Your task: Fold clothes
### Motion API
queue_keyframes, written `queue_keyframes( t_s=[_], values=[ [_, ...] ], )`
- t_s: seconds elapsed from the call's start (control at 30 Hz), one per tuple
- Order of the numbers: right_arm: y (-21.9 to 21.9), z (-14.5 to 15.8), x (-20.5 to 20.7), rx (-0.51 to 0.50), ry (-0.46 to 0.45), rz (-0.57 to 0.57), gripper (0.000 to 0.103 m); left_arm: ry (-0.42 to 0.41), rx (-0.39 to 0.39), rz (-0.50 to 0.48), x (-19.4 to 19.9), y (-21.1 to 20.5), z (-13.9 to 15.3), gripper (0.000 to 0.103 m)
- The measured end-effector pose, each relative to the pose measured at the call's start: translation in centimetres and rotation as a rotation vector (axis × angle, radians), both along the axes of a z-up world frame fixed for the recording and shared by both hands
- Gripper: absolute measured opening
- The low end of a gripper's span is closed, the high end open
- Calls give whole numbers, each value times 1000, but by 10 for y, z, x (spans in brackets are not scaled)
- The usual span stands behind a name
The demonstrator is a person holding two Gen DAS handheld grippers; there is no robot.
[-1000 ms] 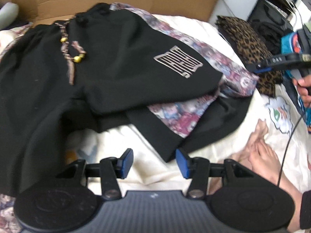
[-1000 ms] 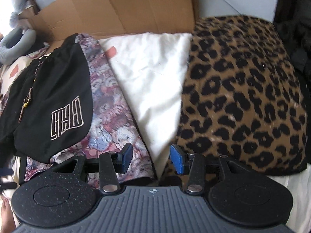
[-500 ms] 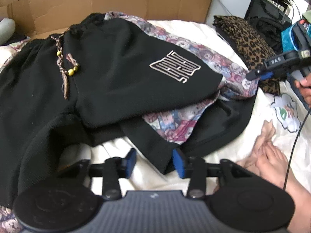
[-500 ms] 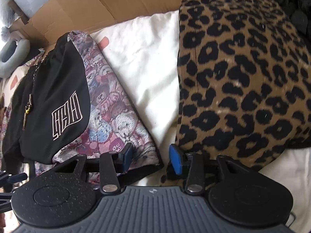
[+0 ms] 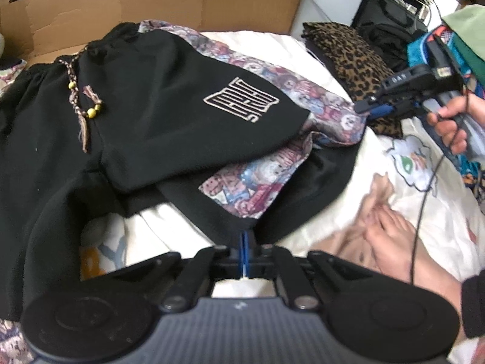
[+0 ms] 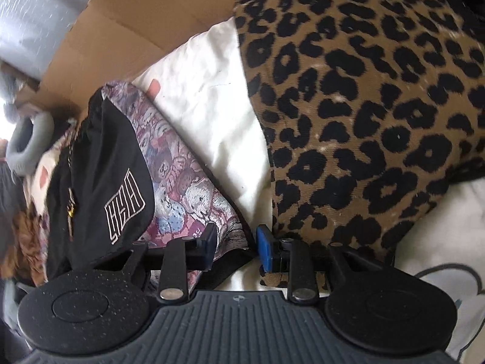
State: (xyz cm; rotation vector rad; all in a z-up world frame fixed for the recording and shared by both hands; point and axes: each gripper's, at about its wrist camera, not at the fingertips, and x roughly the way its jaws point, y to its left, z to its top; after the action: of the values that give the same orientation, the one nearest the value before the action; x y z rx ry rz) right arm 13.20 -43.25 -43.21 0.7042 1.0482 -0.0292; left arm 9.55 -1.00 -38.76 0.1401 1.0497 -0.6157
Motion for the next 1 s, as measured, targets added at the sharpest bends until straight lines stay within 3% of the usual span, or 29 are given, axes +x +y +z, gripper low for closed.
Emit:
queue_keyframes(
  t_s=[0.3, 0.57, 0.73, 1.0],
  values=[
    [-4, -5, -1, 11, 10, -40, 36, 73, -30, -47, -13, 3, 2, 0],
    [-12, -16, -5, 104, 20, -96, 35, 116, -48, -121, -13, 9, 8, 0],
    [-10, -22, -8, 144, 28, -107, 11, 137, -40, -137, -12, 10, 8, 0],
    [-5, 8, -14, 65, -42, -65, 5, 189, -93, -147, -10, 19, 13, 0]
  ],
)
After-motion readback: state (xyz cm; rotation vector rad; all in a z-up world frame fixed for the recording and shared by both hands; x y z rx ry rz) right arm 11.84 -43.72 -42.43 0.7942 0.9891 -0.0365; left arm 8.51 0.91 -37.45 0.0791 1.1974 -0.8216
